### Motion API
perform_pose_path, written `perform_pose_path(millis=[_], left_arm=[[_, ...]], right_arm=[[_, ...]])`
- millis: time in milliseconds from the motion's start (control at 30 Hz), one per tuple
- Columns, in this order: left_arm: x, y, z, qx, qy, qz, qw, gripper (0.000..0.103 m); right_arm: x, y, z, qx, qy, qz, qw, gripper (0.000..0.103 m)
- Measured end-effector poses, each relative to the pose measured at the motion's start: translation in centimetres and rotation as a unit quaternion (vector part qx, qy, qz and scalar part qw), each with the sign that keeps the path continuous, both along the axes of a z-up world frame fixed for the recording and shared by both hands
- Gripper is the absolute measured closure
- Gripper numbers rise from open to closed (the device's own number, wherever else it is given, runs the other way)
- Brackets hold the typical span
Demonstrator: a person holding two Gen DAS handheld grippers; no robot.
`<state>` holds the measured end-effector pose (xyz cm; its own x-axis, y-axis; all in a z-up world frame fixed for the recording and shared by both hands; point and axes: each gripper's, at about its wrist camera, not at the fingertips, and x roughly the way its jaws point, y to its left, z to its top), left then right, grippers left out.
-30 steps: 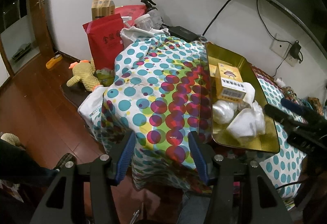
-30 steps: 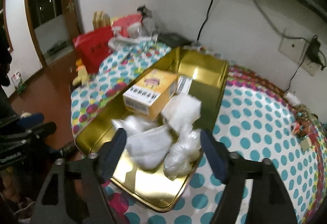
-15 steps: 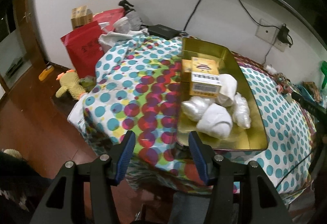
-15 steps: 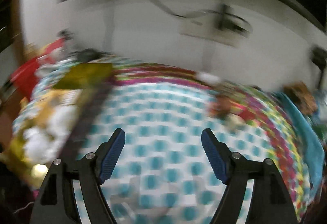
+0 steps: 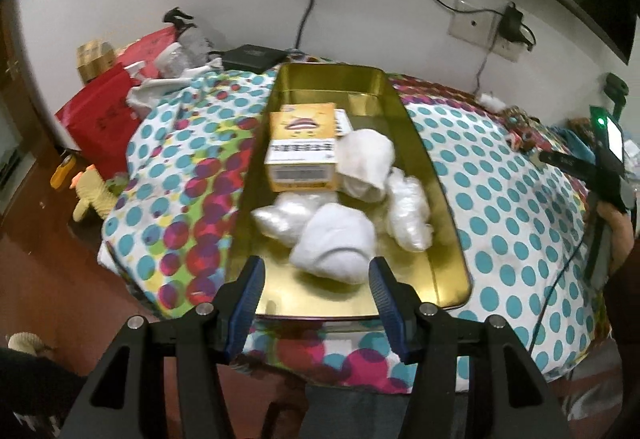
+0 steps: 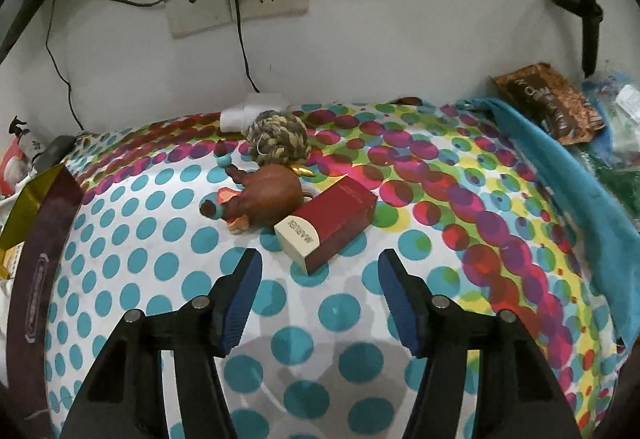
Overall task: Organize objects
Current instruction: 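Move the right gripper to the red MARUBI box and grasp it, then grasp the brown toy doll with the left gripper while the right holds the red box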
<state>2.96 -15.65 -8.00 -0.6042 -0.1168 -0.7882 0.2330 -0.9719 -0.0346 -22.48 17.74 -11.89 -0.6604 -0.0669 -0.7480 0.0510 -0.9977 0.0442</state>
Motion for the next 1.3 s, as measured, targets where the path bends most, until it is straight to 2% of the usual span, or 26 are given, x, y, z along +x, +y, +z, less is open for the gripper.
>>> perform_pose_path(millis=[333, 467, 633, 733, 933, 1033, 1100, 1167, 1233, 1300], left_arm=[[-4.9, 4.2, 0.5, 0.001, -0.002, -0.063, 0.998, 0.048], [-7.7, 6.8, 0.9, -0.017, 0.0, -0.101, 0.9948, 0.048], [-11.8, 9.8, 1.6, 0.0, 0.007, -0.149, 0.9888, 0.048], [-14.0, 11.5, 1.5, 0.001, 0.008, -0.168, 0.9858, 0.048], [-18.7, 15.4, 0.2, 0.022, -0.012, -0.226, 0.9738, 0.048], [-20.8, 17.2, -0.3, 0.054, -0.021, -0.256, 0.965, 0.048], [-22.5, 18.5, -0.6, 0.086, -0.031, -0.283, 0.9547, 0.048], [-23.8, 19.5, -0.7, 0.103, -0.036, -0.297, 0.9485, 0.048], [-25.1, 20.4, -1.1, 0.114, -0.047, -0.291, 0.9488, 0.048], [-26.6, 21.5, -1.5, 0.124, -0.059, -0.296, 0.9453, 0.048]], right_arm=[[-2.4, -1.4, -1.1, 0.019, -0.011, 0.011, 1.0, 0.044], [-3.1, -1.0, -1.6, 0.016, -0.016, 0.006, 1.0, 0.045], [-3.4, 0.1, -2.0, 0.007, -0.023, 0.018, 1.0, 0.058], [-3.5, 0.8, -2.0, 0.004, -0.023, 0.023, 0.999, 0.062], [-3.5, 2.3, -2.0, 0.011, -0.023, 0.028, 0.999, 0.073], [-3.4, 3.2, -2.0, 0.014, -0.023, 0.028, 0.999, 0.073], [-3.3, 3.9, -1.9, 0.004, -0.023, 0.023, 0.999, 0.073], [-3.3, 4.2, -1.9, -0.003, -0.024, 0.019, 1.0, 0.073], [-3.4, 3.9, -1.9, 0.006, -0.024, 0.019, 1.0, 0.073], [-3.4, 3.4, -1.9, 0.019, -0.025, 0.021, 0.999, 0.073]])
